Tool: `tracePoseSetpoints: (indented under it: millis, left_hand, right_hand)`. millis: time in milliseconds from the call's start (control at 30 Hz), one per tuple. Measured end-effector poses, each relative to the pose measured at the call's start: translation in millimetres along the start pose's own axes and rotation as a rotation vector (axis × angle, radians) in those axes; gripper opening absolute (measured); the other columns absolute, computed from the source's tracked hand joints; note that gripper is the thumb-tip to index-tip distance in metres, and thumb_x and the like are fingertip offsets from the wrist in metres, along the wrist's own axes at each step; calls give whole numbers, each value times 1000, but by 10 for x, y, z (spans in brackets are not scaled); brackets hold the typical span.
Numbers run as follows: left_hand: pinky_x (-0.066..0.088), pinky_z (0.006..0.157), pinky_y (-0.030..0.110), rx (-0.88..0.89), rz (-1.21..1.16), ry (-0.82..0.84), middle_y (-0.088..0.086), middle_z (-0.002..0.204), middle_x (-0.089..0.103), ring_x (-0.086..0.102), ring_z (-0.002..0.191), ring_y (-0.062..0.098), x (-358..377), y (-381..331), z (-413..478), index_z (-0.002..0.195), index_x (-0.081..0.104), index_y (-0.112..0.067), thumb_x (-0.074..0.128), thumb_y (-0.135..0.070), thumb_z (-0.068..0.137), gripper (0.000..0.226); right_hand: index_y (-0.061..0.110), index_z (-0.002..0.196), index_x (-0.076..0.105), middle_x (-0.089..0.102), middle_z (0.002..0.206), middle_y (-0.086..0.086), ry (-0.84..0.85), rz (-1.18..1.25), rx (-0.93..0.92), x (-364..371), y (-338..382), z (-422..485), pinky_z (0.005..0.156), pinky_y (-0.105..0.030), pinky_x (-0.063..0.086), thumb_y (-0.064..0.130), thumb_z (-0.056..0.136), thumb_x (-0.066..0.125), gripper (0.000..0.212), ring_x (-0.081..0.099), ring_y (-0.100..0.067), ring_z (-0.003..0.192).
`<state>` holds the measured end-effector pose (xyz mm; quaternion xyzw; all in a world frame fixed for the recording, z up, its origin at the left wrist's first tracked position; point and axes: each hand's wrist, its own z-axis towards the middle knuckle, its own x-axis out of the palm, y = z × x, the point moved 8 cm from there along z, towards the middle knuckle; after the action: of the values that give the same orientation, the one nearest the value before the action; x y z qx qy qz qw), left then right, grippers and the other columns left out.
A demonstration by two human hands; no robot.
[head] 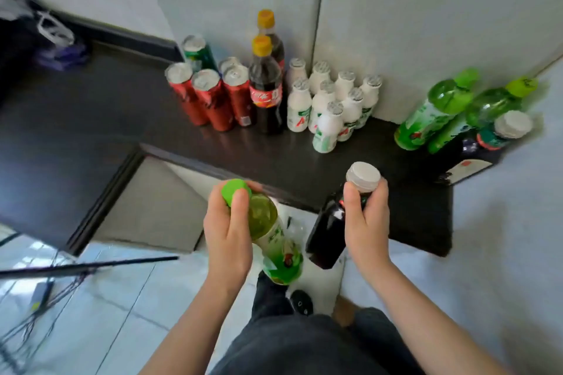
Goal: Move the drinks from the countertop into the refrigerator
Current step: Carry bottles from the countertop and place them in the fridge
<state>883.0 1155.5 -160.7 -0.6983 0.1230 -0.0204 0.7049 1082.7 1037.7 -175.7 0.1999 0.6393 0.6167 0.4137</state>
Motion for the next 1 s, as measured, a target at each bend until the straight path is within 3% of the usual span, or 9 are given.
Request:
tracePoseSetpoints:
  millis: [167,267,367,533,700,800,1000]
  left_hand:
    - [45,68,14,-223,76,-301,-17,84,62,57,81,0,-990,516,-733,82,64,-25,42,-36,89,25]
    - [47,71,25,-319,71,-429,-10,86,64,59,81,3,-1479,708,-1186,83,64,-19,42,-37,88,29]
    - [50,73,32,-354,49,-562,-9,86,66,61,82,7,-1875,787,-1599,83,63,-22,43,-38,88,26]
    - [46,70,28,-350,23,-759,-13,89,65,59,81,1,-2461,854,-2166,88,63,-20,43,-41,88,30]
    - [48,70,27,-331,-33,-897,-14,90,65,60,83,2,-3132,890,-2786,88,63,-25,42,-52,82,34]
    - [47,69,17,-330,-24,-961,-15,89,64,60,83,1,-3642,924,-3276,88,61,-28,41,-55,81,34]
    - [42,64,6,-338,77,-1181,-7,83,63,58,78,0,-4791,1061,-4578,92,61,-18,40,-60,80,49]
  right_hand:
    - [24,103,43,53,85,18,452,23,11,850,-46,-647,70,-6,41,41,88,47,22,54,10,79]
    - [37,102,43,56,91,20,687,27,15,1193,-4,-1111,75,-5,41,48,88,48,18,56,9,87]
    - [38,100,45,59,94,15,865,-8,33,1482,36,-1510,72,-2,40,57,84,47,25,56,11,88]
    - [38,98,45,57,90,17,1025,-55,-34,1897,267,-2047,70,-4,39,63,83,47,29,55,6,85]
    - [33,91,45,55,83,12,1120,-56,-135,2326,628,-2804,66,-5,40,43,89,51,11,52,9,75]
    - [32,89,45,54,86,12,1169,-49,-164,2606,811,-3444,65,-2,37,26,93,53,11,51,15,75]
    - [30,87,44,54,83,11,1363,-20,-215,3155,1114,-5069,61,-2,38,27,94,52,11,52,16,71]
